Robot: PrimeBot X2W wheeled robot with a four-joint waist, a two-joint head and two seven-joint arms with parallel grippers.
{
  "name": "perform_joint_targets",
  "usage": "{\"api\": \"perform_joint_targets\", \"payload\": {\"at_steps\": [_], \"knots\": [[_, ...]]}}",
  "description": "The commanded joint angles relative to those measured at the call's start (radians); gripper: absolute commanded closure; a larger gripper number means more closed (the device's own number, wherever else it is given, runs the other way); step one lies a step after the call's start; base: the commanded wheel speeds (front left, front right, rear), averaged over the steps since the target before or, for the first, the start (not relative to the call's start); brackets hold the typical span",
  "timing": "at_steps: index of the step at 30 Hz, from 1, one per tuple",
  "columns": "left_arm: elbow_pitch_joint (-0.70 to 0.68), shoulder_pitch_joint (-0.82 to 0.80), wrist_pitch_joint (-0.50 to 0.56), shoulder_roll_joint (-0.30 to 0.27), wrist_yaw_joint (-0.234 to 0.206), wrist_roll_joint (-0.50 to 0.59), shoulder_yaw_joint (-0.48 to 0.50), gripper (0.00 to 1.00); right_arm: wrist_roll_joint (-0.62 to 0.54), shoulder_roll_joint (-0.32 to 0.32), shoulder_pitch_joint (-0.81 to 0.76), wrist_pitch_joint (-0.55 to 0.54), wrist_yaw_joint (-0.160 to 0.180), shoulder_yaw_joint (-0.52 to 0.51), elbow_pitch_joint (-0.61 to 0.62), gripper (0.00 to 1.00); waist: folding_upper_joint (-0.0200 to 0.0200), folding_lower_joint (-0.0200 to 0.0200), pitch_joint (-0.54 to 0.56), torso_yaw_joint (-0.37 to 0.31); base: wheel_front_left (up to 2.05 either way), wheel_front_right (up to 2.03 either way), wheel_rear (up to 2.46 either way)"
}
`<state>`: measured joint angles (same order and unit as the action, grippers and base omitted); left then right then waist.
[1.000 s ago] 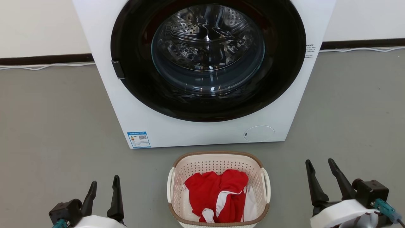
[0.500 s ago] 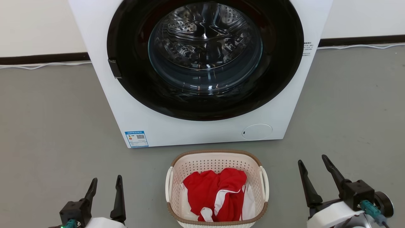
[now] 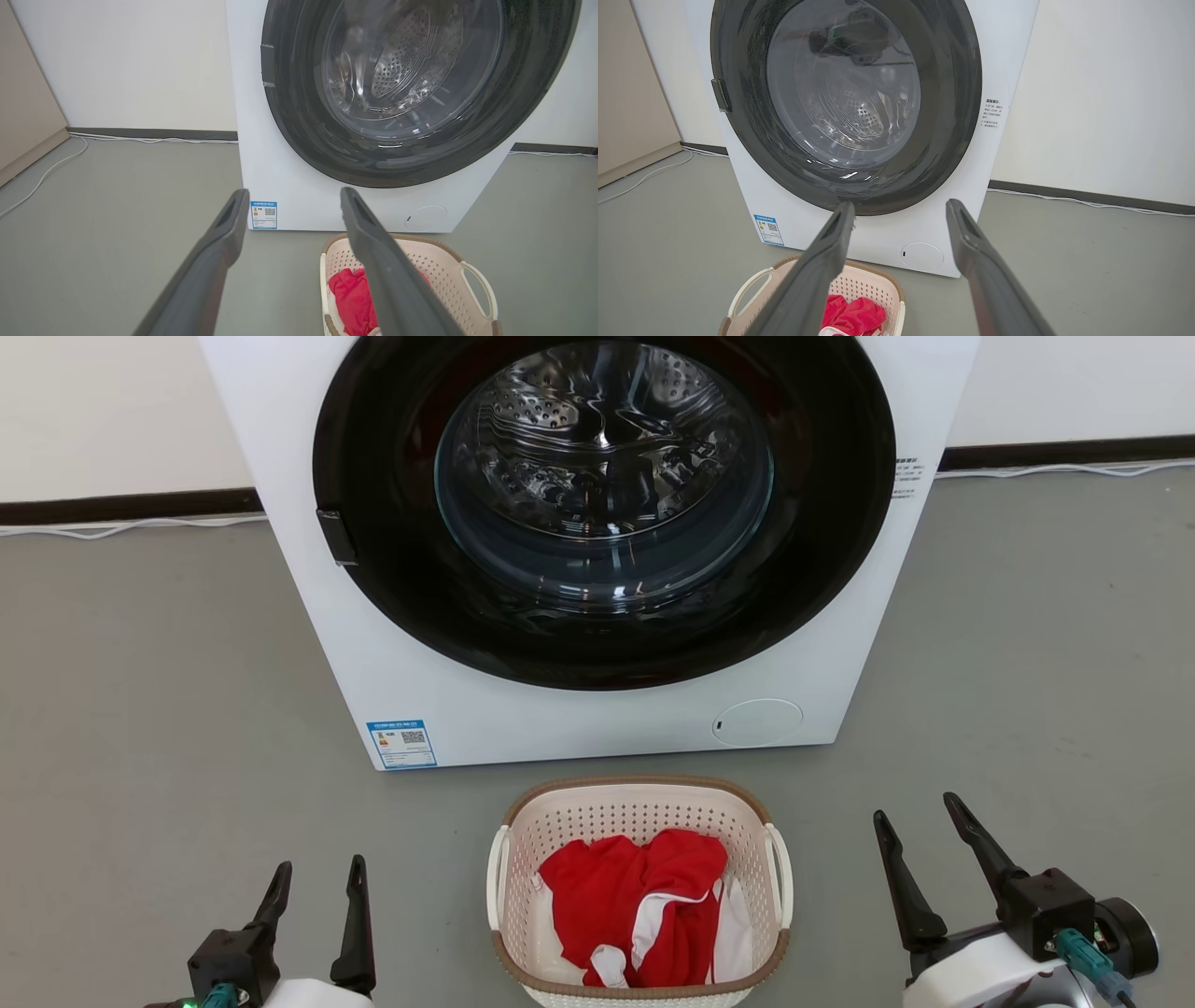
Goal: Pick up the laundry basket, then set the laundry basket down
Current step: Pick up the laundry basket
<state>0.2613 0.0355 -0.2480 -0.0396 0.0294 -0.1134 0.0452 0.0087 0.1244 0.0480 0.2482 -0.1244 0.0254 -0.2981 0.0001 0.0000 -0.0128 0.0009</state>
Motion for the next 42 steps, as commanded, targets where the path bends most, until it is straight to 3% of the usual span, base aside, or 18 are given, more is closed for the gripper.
{"api": "perform_joint_targets", "payload": {"at_steps": [1, 12, 23, 32, 42], "knots": [[-0.020, -0.013, -0.014, -0.011, -0.006, -0.001, 0.027, 0.00, -0.007, 0.009, 0.044, 0.014, -0.006, 0.020, 0.022, 0.00, -0.0001, 0.0000, -0.002, 0.000, 0.00, 0.00, 0.00], [0.001, -0.070, -0.014, -0.011, 0.006, -0.027, 0.018, 0.00, -0.017, -0.016, 0.079, 0.014, -0.006, -0.022, 0.010, 0.00, -0.0001, 0.0000, -0.078, 0.008, 0.00, 0.00, 0.00], [0.125, -0.279, -0.014, -0.011, 0.024, -0.091, -0.057, 0.00, -0.067, -0.058, 0.232, 0.014, -0.006, -0.126, -0.085, 0.00, -0.0001, 0.0000, -0.290, 0.043, 0.00, 0.00, 0.00], [0.252, -0.472, -0.014, -0.011, 0.030, -0.129, -0.145, 0.00, -0.114, -0.070, 0.392, 0.014, -0.006, -0.202, -0.192, 0.00, -0.0001, 0.0000, -0.476, 0.073, 0.00, 0.00, 0.00], [0.469, -0.697, -0.014, -0.011, 0.029, -0.210, -0.252, 0.00, -0.174, -0.073, 0.574, 0.011, -0.006, -0.246, -0.396, 0.00, -0.0001, 0.0000, -0.643, 0.080, 0.00, 0.00, 0.00]]}}
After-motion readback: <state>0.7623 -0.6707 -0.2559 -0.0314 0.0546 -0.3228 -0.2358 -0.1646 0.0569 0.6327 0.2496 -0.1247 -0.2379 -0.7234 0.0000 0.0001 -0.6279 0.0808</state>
